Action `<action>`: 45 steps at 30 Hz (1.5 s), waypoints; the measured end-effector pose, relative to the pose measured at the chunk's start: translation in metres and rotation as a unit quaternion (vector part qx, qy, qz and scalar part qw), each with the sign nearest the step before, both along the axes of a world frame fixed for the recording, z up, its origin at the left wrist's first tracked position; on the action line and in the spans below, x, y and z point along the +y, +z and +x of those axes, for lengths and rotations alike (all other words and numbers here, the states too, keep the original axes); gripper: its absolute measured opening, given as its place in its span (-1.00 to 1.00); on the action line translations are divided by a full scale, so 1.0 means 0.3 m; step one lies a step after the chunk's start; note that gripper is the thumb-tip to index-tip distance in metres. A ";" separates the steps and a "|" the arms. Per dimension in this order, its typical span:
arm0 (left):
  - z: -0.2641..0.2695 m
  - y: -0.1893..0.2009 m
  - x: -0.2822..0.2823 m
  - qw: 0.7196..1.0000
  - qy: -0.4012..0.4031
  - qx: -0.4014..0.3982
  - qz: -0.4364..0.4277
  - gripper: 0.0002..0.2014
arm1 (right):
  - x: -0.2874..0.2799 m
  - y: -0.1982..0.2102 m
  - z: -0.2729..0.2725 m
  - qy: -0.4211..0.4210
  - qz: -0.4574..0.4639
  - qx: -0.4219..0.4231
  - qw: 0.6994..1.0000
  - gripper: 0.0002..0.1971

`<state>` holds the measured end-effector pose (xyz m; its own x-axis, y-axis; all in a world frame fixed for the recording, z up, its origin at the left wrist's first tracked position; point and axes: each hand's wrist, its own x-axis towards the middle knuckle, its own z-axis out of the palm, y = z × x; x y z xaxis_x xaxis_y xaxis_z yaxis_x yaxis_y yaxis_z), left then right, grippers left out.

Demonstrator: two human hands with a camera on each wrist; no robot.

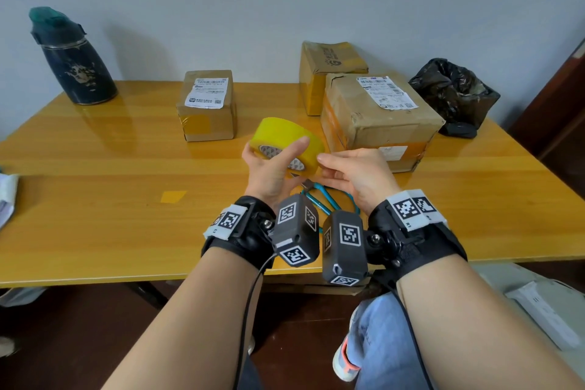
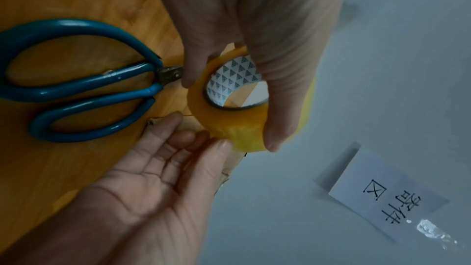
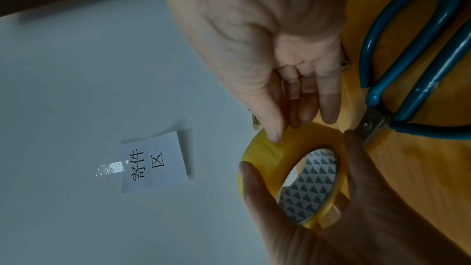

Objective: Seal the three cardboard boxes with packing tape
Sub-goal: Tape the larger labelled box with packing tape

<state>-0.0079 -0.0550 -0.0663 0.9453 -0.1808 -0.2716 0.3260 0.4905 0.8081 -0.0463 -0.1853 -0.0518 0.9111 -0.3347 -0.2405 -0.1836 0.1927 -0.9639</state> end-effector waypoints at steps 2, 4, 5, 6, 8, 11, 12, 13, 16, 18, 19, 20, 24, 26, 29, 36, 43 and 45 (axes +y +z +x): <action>-0.005 0.008 -0.007 1.000 0.012 -0.020 0.005 -0.08 | 0.001 0.001 -0.001 -0.002 -0.002 -0.004 1.000 -0.77; -0.007 0.009 -0.012 0.999 0.027 -0.037 0.009 -0.08 | 0.003 0.002 -0.002 -0.001 -0.005 -0.006 1.000 -0.77; -0.008 0.008 -0.011 0.998 0.032 -0.044 0.011 -0.08 | 0.003 0.002 -0.003 0.001 -0.007 -0.005 1.000 -0.78; -0.008 0.005 -0.011 0.998 0.035 -0.049 0.014 -0.08 | 0.002 0.001 -0.004 0.002 -0.008 -0.005 1.000 -0.78; -0.011 0.004 -0.013 0.998 0.036 -0.056 0.022 -0.08 | 0.002 0.000 -0.007 0.005 -0.009 0.000 1.000 -0.79; -0.013 0.000 -0.015 0.997 0.036 -0.062 0.030 -0.09 | 0.002 0.000 -0.008 0.010 -0.005 0.005 1.000 -0.81; -0.013 -0.001 -0.015 0.997 0.035 -0.064 0.031 -0.09 | 0.002 0.000 -0.007 0.014 0.000 0.007 1.000 -0.82; -0.012 0.000 -0.014 0.997 0.033 -0.066 0.033 -0.09 | 0.002 0.001 -0.006 0.019 0.006 0.008 1.000 -0.83; -0.008 0.000 -0.011 0.997 0.020 -0.062 0.032 -0.08 | 0.001 0.001 -0.004 0.033 0.011 0.009 0.999 -0.88; -0.005 0.003 -0.008 0.998 0.012 -0.054 0.030 -0.06 | 0.003 0.003 -0.002 0.041 -0.001 0.004 0.999 -0.95; -0.004 0.004 -0.008 0.998 0.008 -0.050 0.027 -0.06 | 0.004 0.003 -0.002 0.044 -0.007 0.002 0.999 -0.98; -0.003 0.005 -0.009 0.999 0.004 -0.047 0.022 -0.06 | 0.004 0.003 -0.003 0.047 -0.012 0.000 0.999 -0.97; -0.001 0.004 -0.008 0.999 -0.007 -0.045 0.015 -0.06 | -0.005 -0.005 -0.011 0.057 -0.011 -0.010 0.998 -0.96; -0.002 0.002 -0.006 0.999 -0.013 -0.040 0.005 0.00 | -0.015 -0.007 -0.020 0.070 0.011 -0.016 0.997 -0.95; -0.002 0.003 -0.004 0.999 -0.012 -0.037 0.004 0.04 | -0.031 0.004 -0.033 0.081 0.044 -0.011 0.996 -0.87; -0.010 0.007 -0.011 0.998 -0.007 -0.057 0.019 -0.06 | -0.035 0.036 -0.027 0.088 -0.003 0.029 0.996 -0.72; -0.006 0.019 0.002 0.999 -0.018 -0.048 0.007 -0.07 | -0.028 0.036 -0.022 0.083 -0.012 -0.003 0.997 -0.92; -0.002 0.020 0.009 0.999 -0.022 -0.037 -0.002 -0.08 | -0.035 0.033 -0.024 0.078 0.005 -0.014 0.997 -0.95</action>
